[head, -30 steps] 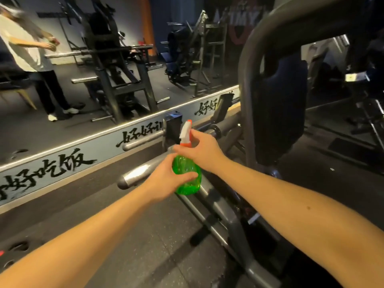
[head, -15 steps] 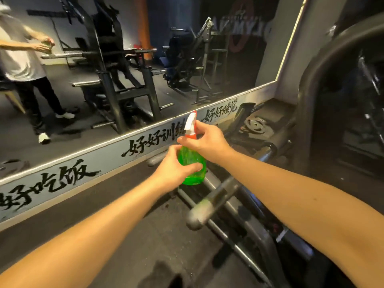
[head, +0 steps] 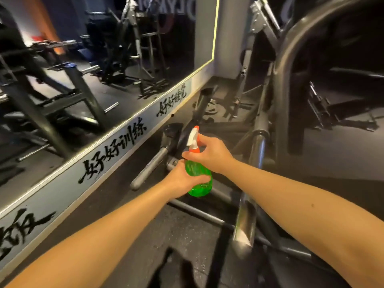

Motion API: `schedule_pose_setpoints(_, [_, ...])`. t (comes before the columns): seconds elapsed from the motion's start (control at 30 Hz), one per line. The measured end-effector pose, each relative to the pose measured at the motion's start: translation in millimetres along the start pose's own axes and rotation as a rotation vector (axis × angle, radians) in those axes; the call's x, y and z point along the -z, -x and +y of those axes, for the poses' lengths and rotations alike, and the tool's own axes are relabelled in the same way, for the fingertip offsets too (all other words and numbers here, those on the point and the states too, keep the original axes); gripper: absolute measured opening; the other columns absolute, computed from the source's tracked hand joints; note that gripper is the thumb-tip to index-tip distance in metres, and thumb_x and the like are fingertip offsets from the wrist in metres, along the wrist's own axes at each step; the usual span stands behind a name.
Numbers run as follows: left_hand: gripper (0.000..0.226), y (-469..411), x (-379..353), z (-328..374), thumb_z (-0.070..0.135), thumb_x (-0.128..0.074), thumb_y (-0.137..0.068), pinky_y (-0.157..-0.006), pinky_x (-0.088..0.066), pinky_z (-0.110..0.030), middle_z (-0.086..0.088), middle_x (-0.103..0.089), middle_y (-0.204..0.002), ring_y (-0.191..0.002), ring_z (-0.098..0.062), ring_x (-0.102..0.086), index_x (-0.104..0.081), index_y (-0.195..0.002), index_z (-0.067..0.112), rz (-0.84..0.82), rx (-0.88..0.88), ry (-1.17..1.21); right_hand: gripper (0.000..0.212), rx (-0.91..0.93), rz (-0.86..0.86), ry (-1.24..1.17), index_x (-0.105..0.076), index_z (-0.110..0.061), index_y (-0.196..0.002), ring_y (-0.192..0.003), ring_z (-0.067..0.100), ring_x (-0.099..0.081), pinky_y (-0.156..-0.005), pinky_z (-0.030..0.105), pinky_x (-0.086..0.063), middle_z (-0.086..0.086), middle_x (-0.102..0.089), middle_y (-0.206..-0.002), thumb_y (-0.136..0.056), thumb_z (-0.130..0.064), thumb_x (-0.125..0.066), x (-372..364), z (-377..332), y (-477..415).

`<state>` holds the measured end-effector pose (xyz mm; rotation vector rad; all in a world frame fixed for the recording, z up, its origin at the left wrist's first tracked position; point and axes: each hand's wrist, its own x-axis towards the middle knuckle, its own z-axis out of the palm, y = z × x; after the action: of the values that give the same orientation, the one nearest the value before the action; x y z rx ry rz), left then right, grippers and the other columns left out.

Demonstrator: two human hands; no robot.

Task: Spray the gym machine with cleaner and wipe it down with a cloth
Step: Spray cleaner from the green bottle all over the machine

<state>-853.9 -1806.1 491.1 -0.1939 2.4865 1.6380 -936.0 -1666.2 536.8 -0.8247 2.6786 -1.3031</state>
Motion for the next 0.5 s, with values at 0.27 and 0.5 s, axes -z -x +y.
schedule_pose_setpoints(0.27, [0.067, -94, -11, 23, 0.050, -0.092, -0.060, -0.100, -0.056, -0.042, 0.007, -0.078, -0.106, -0.102, -0.008, -0.073, -0.067, -0.118, 0.027, -0.110, -0.014, -0.092, 0.043, -0.152, 0.130, -0.072, -0.068, -0.036, -0.091, -0.084, 0.009, -0.069, -0.083, 0.046, -0.058, -0.009, -0.072, -0.085, -0.067, -0.071, -0.078, 21, 70, -52])
schedule_pose_setpoints(0.5, [0.086, -164, -25, 43, 0.054, -0.089, -0.049, -0.100, -0.056, -0.043, 0.007, -0.075, -0.109, -0.103, -0.010, -0.071, -0.060, -0.123, 0.024, -0.204, 0.011, -0.091, 0.036, -0.277, 0.250, -0.034, -0.066, -0.034, -0.095, -0.083, 0.007, -0.070, -0.082, 0.042, -0.058, -0.009, -0.073, -0.084, -0.075, -0.061, -0.080, 48, 105, -83])
